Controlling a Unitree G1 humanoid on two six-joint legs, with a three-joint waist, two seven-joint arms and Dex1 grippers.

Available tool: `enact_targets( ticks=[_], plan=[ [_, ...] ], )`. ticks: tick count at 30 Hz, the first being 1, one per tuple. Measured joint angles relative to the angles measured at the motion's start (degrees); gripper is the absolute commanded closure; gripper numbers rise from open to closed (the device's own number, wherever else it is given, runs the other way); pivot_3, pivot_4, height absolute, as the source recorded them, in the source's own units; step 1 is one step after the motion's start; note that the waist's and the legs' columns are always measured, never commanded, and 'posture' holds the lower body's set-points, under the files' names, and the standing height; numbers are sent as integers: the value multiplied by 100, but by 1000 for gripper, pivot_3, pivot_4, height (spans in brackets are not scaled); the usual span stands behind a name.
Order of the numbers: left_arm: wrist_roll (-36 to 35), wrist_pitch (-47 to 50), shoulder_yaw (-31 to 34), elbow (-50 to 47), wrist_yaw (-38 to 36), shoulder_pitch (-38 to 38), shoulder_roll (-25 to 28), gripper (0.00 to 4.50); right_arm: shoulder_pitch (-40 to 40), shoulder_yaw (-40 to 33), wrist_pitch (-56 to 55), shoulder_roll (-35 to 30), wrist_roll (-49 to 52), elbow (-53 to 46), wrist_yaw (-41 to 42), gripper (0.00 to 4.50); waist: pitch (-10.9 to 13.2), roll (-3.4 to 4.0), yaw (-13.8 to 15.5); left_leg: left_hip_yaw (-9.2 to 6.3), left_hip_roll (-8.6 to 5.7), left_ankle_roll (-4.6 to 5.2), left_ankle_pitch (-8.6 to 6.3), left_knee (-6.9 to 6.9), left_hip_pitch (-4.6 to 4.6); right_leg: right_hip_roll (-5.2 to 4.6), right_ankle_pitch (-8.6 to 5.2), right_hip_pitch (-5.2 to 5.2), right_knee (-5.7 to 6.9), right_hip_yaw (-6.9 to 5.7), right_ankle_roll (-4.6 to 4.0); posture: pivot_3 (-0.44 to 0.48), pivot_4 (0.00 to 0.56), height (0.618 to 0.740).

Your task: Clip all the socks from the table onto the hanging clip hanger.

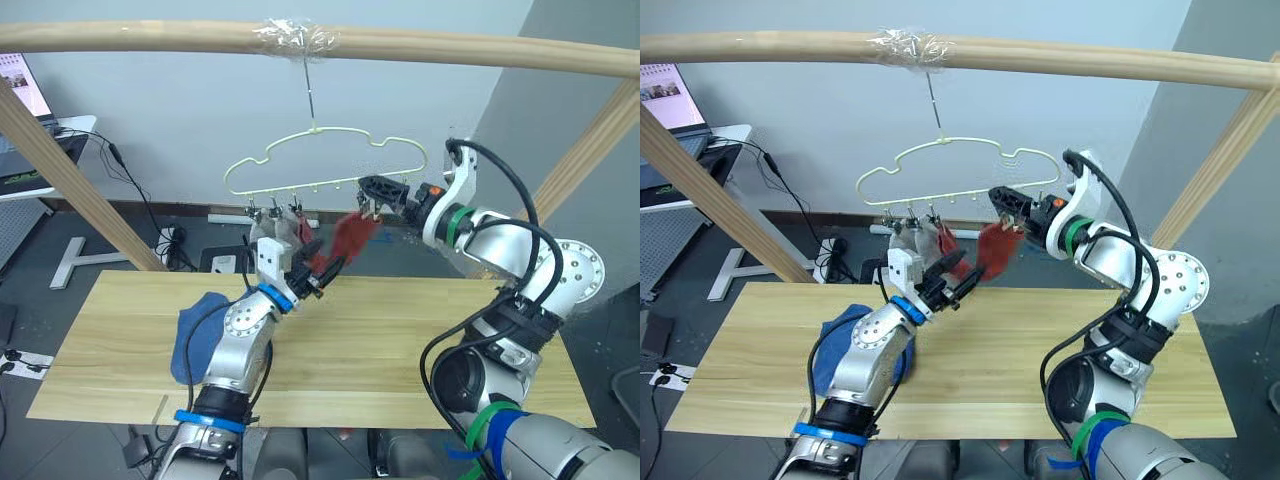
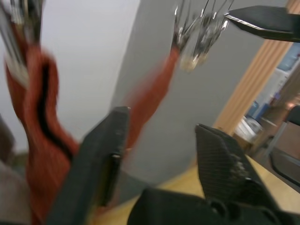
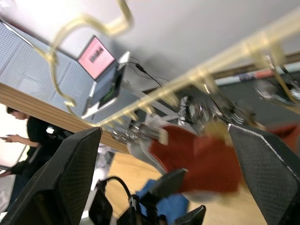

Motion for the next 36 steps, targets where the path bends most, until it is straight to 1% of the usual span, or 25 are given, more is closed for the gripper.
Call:
enact_targets(
  ticks=[2, 6, 8, 12, 13, 14, 15, 17, 19, 21, 25, 28, 30, 33, 36],
  plan=[
    [-139, 588, 67, -267, -108, 75, 338, 1606, 345, 351, 1, -163, -1, -211, 158, 0, 1, 2, -35, -1, 1, 0, 0, -1, 1, 1, 0, -3, 3, 0, 0, 177, 167, 740],
    [-307, 1432, 203, -863, -195, 118, 790, 1606, 608, 755, -40, -468, -21, -554, 432, 0, 2, 2, -75, -4, 2, 0, 0, -1, 3, 2, -1, -1, 3, -3, 2, 182, 169, 740],
    [-303, 1707, 232, -1140, -193, 123, 975, 1606, 785, 938, -86, -532, -51, -612, 539, 0, 2, 2, -95, -4, 2, 0, 0, -1, 3, 2, -2, -1, 2, -3, 3, 182, 169, 740],
    [-351, 1943, 266, -1491, -249, 292, 1108, 1606, 1009, 1342, -391, -856, -233, -737, 763, 0, 4, 2, -119, 3, 2, 0, 0, -1, 3, 2, -2, -2, -1, 4, 3, 188, 172, 740],
    [-368, 1973, 266, -1568, -274, 349, 1143, 1606, 1092, 1626, -620, -1098, -393, -838, 914, 0, 4, 2, -122, 2, 2, 0, 0, -1, 3, 2, -5, -2, -2, 3, 8, 188, 172, 740],
    [-373, 1970, 268, -1708, -354, 467, 1256, 1606, 1299, 2234, -1022, -1669, -700, -1061, 1200, 0, 5, 1, -121, 2, 2, 0, 0, -6, 3, 2, -9, -2, -7, 3, 14, 188, 172, 740],
    [-370, 1963, 303, -1778, -411, 580, 1393, 1606, 1458, 2598, -1283, -2045, -925, -1187, 1409, 0, 5, 1, -122, 6, 2, -1, 0, -11, 6, 1, -13, -2, -9, 7, 18, 188, 172, 740],
    [-328, 1901, 355, -1722, -681, 661, 1755, 1606, 1832, 3231, -2080, -2513, -1546, -1366, 1761, 0, 6, 0, -127, 7, 4, 0, 0, -16, 7, 4, -19, -11, -5, 8, 24, 203, 172, 740],
    [-373, 1721, 493, -1644, -909, 637, 1839, 1606, 2033, 3713, -2625, -2662, -1962, -1384, 1966, 0, 7, 1, -126, 7, 6, 0, 1, -16, 7, 5, -19, -14, 0, 9, 24, 203, 172, 740],
    [-534, 1687, 618, -1586, -986, 532, 1794, 1606, 2159, 3997, -3055, -2654, -2266, -1385, 2080, 0, 8, -2, -122, 7, 6, 0, 1, -11, 5, 5, -18, -13, 1, 9, 24, 218, 171, 740],
    [-699, 1699, 808, -1559, -1021, 438, 1734, 1606, 2341, 4238, -3619, -2574, -2723, -1376, 2132, 0, 9, -4, -115, 16, 4, 0, 1, -6, 6, 4, -17, -10, -1, 18, 26, 227, 171, 740],
    [-732, 1629, 814, -1630, -1128, 586, 1744, 1606, 2370, 4395, -4025, -2564, -3080, -1377, 2155, 0, 10, -4, -112, 16, 5, 0, 1, -7, 6, 4, -13, -12, -2, 17, 18, 233, 172, 740],
    [-708, 1489, 815, -1751, -1204, 779, 1777, 1606, 2523, 4651, -4452, -2594, -3514, -1382, 2137, 0, 10, -4, -103, 14, 6, 0, 1, -11, 6, 4, -11, -13, -2, 15, 9, 237, 171, 740],
    [-822, 1532, 872, -1780, -1218, 795, 1781, 1606, 2586, 4876, -4843, -2439, -3934, -1332, 2088, 0, 10, -5, -79, 13, 6, -1, 1, -10, 6, 5, -12, -16, 2, 15, 11, 240, 169, 740],
    [-1096, 1590, 1032, -1799, -1328, 713, 1782, 1606, 2585, 4917, -5031, -2101, -4141, -1296, 1995, 0, 10, -6, -74, 14, 6, -1, 1, -7, 6, 5, -13, -14, 2, 15, 14, 240, 169, 740]
  ],
)
